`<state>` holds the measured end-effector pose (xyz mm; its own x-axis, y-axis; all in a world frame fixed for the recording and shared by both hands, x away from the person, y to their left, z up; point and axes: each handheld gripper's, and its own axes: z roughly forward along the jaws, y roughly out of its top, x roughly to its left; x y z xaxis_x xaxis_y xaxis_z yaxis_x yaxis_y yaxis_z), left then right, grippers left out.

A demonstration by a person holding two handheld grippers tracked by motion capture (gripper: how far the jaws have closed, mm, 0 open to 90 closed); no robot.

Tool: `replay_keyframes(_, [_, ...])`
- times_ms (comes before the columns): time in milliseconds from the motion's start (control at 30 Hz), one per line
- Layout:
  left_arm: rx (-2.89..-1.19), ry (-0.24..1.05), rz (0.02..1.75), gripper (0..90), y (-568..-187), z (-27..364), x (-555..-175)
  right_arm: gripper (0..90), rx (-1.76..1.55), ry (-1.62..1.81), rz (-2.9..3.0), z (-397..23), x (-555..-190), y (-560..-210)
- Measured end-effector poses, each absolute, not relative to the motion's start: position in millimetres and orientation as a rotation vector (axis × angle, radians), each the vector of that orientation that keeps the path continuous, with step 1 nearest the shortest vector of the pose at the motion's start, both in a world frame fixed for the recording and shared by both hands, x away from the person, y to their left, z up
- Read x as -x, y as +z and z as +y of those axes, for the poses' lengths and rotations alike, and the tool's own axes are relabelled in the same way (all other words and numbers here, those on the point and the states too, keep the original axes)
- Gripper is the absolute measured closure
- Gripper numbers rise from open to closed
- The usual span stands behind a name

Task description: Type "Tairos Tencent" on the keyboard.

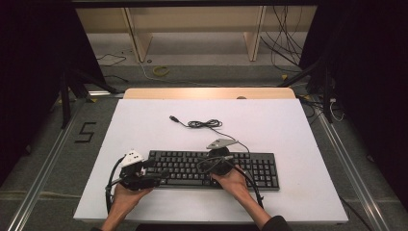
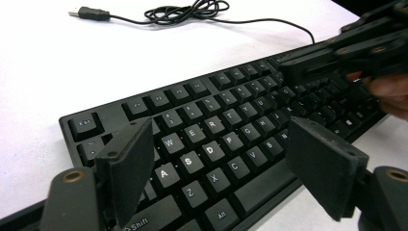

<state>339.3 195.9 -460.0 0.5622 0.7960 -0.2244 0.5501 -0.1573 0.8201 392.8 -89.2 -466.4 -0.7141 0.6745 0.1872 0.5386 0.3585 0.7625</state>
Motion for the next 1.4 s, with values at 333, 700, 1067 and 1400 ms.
replay_keyframes(333, [-1.874, 0.328, 1.101, 44.1, -461.3, 190.2, -349.0, 45.0, -1.083, 1.39, 2.422, -108.1, -381.9, -460.0])
replay_keyframes(700, [-1.918, 0.314, 1.091, 72.2, -462.4, 177.9, -359.6, 32.6, -1.063, 1.42, 2.386, -125.6, -366.1, -454.0])
replay_keyframes(1067, [-1.97, 0.298, 1.075, 88.8, -463.6, 163.7, -370.9, 30.2, -1.055, 1.445, 2.368, -136.3, -356.7, -451.3])
replay_keyframes(1400, [-2.017, 0.292, 1.096, 88.9, -469.5, 152.5, -381.3, 30.0, -1.058, 1.447, 2.367, -140.9, -351.1, -450.8])
